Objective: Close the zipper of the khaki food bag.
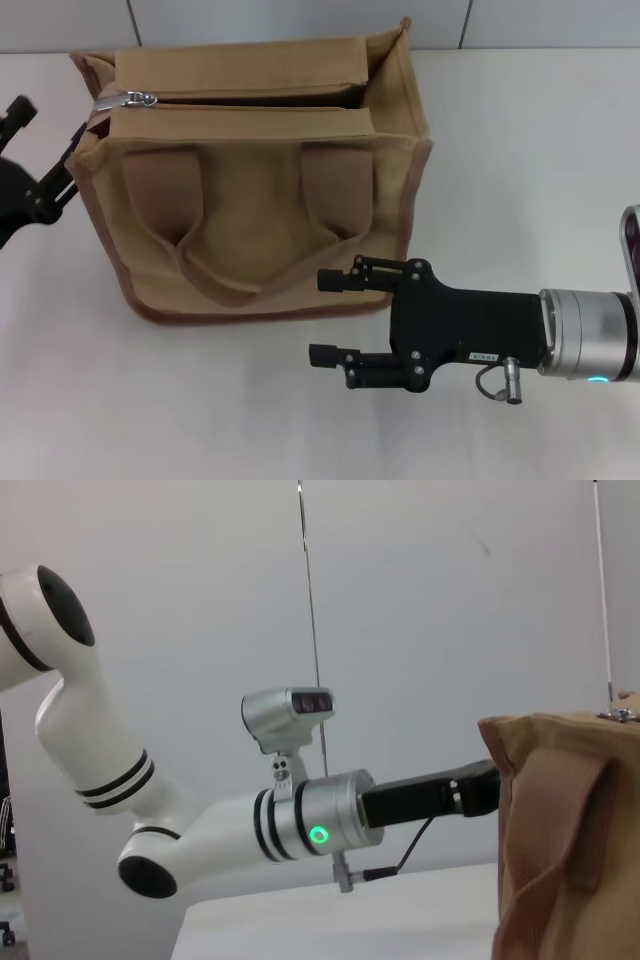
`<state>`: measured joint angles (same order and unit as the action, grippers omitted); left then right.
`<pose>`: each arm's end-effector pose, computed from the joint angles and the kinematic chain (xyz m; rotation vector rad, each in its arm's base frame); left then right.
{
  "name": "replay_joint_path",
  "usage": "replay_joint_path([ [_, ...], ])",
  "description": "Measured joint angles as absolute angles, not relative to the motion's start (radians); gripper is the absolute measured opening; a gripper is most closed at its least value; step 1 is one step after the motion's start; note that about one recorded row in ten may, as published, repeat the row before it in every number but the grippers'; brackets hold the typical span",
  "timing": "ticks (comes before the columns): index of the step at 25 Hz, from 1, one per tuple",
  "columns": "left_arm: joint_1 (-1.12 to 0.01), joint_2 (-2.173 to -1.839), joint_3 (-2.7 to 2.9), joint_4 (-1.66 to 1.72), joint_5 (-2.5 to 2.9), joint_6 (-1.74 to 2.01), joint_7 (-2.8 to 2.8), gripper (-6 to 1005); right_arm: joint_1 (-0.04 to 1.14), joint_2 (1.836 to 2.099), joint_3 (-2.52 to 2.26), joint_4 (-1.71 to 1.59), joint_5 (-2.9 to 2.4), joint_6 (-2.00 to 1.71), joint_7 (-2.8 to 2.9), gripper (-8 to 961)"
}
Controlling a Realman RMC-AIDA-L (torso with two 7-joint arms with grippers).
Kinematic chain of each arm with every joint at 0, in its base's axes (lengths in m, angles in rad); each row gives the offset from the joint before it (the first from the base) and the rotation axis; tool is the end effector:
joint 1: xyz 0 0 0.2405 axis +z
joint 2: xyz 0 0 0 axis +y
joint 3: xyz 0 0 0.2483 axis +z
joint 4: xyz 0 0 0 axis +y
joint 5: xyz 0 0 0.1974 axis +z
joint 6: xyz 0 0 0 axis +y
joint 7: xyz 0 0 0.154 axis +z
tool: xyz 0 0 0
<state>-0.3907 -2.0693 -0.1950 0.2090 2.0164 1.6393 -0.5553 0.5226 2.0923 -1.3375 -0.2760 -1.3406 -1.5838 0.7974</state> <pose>-0.3081 0.2795 0.0290 -1.8805 -0.3617 -0.9562 0.2068 0.2568 -0.0811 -2.8448 0.1593 1.0908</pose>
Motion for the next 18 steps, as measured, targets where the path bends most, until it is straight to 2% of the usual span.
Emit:
replay_joint_path([
  [6,-0.414,-2.066,-0.133,0.223,2.028,1.640,-0.557,710,0.519,2.092,-1.335,-0.269,-1.341,-1.585,0.797,706],
  [18,-0.385,-2.063,-0.117,0.309,2.017,1.669,-0.597,692,0.517,2.092,-1.338,-0.267,-1.319,-1.576,0.797,702],
])
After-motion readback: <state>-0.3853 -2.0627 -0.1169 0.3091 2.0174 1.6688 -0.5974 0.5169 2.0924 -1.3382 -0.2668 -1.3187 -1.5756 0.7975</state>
